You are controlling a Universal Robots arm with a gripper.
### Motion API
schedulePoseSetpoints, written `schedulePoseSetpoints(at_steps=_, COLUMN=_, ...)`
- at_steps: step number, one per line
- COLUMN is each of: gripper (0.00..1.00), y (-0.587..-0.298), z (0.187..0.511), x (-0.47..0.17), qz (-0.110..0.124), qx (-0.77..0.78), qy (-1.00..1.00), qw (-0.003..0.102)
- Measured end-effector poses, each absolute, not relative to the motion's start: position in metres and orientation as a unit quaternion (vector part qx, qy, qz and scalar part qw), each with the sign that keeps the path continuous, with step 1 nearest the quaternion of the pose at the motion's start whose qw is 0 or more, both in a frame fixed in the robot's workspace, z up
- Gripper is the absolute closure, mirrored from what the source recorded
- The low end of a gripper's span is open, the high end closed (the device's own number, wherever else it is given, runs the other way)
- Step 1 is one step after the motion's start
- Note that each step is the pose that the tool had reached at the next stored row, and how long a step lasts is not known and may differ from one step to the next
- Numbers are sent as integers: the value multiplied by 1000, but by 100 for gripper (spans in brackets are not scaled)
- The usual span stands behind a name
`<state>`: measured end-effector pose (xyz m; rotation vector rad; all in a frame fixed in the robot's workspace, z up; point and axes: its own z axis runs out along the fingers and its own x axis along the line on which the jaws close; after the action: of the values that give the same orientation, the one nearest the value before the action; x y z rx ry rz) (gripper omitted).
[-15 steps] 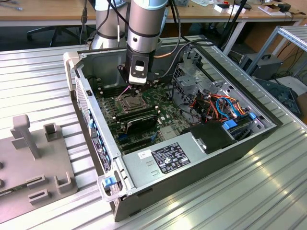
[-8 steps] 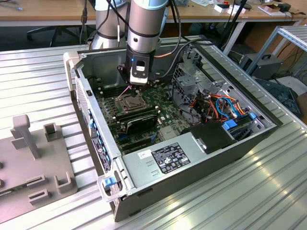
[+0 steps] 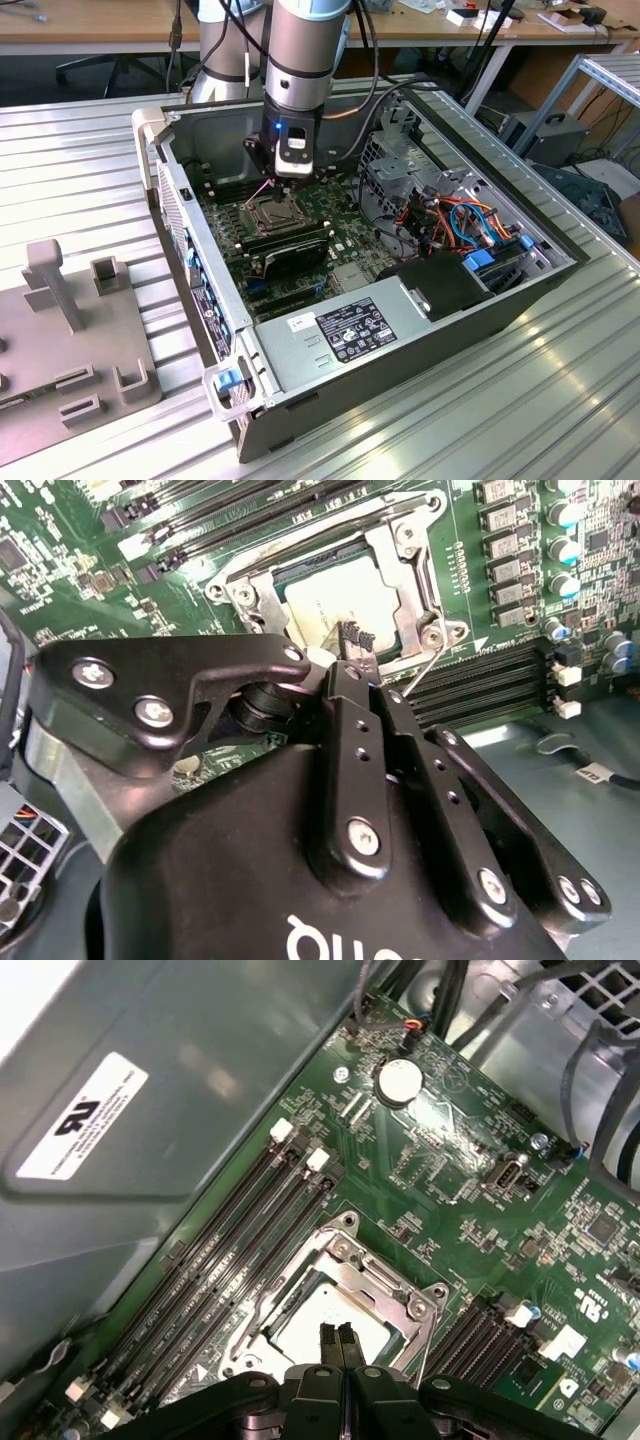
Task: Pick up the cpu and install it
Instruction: 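Install the first cpu locking lever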
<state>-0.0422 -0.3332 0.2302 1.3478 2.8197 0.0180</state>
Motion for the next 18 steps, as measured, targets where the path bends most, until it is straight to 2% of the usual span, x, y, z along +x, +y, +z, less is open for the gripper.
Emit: schedulePoseSetpoints(at_steps=18, gripper=89, y=-333, z=230, x=-42, qz=6, qx=381, qy=924, qw=8)
